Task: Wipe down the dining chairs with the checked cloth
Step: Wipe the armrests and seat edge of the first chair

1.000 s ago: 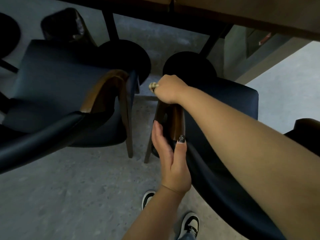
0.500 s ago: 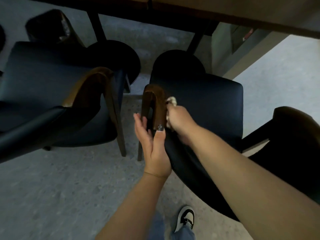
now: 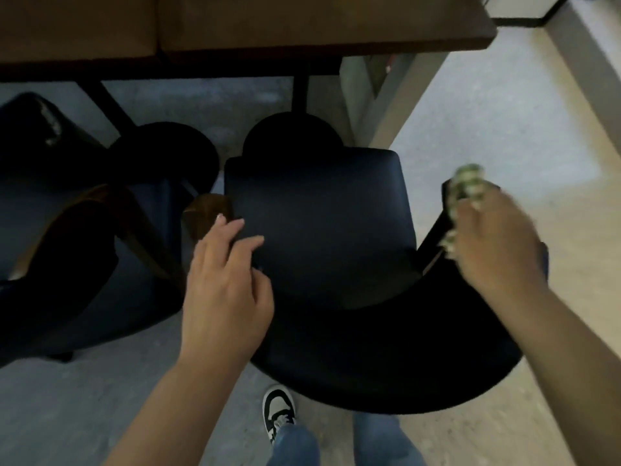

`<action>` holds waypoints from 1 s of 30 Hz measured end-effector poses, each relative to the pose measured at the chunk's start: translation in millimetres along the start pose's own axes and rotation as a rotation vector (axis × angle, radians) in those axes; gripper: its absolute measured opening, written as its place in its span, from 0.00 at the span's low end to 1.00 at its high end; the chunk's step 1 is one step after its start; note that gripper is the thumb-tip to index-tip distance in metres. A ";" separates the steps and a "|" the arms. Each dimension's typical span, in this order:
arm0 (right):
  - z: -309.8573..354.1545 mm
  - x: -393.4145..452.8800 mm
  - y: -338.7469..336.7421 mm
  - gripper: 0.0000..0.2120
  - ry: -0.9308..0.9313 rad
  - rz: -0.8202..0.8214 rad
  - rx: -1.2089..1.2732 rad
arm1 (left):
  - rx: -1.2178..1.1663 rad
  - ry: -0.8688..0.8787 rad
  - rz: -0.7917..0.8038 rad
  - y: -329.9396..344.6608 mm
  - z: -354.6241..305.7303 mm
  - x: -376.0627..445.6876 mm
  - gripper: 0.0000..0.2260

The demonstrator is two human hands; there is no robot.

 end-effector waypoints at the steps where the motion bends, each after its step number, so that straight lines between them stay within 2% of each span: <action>1: -28.4 4.9 -19.5 0.22 0.026 -0.073 -0.082 | -0.015 0.009 0.034 11.1 -16.4 2.7 0.16; 2: -57.0 10.7 -28.5 0.26 0.081 -0.057 -0.166 | -0.055 0.019 0.066 25.2 -36.8 4.5 0.16; 4: -109.3 25.9 -16.4 0.31 0.126 0.143 -0.294 | -0.133 0.060 0.151 61.3 -86.7 6.6 0.17; 6: -133.8 32.6 7.2 0.27 0.124 0.336 -0.299 | -0.221 0.069 0.284 100.1 -139.5 8.9 0.20; 9: -136.0 51.8 27.7 0.27 0.043 0.385 -0.169 | -0.440 -0.134 0.435 154.5 -196.1 21.0 0.21; 12: -128.4 78.2 39.8 0.31 0.007 0.396 -0.171 | -0.673 -0.453 0.407 199.0 -222.9 33.0 0.21; 15: -116.7 114.3 63.6 0.30 -0.119 0.475 -0.284 | -0.666 -0.572 0.427 240.1 -227.9 39.4 0.22; 18: -114.5 159.9 86.8 0.22 -0.153 0.600 -0.329 | -0.568 -0.603 0.468 261.7 -214.2 44.5 0.23; 21: -140.8 187.7 96.7 0.07 0.085 0.751 0.123 | -0.518 -0.658 0.630 279.7 -205.7 35.9 0.20; 23: -172.4 188.0 102.9 0.12 0.322 0.810 0.484 | -0.511 -0.627 0.680 288.2 -205.1 36.3 0.19; 25: -192.3 180.9 105.4 0.13 0.453 0.713 0.679 | -0.484 -0.554 0.720 295.1 -205.9 37.6 0.18; 27: -195.5 161.9 95.4 0.13 0.471 0.516 0.790 | -0.457 -0.510 0.749 298.0 -205.9 37.1 0.17; 28: -195.9 145.9 90.4 0.14 0.474 0.446 0.846 | -0.460 -0.507 0.744 298.6 -204.8 37.0 0.16; 30: -202.6 112.9 87.7 0.13 0.623 0.377 1.016 | -0.491 -0.550 0.723 299.1 -201.9 36.3 0.14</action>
Point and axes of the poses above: each hand's wrist, its own x-axis towards the middle knuckle, its own y-axis out of the palm, z = x × y, the point moved 8 cm from there along x, towards the middle knuckle
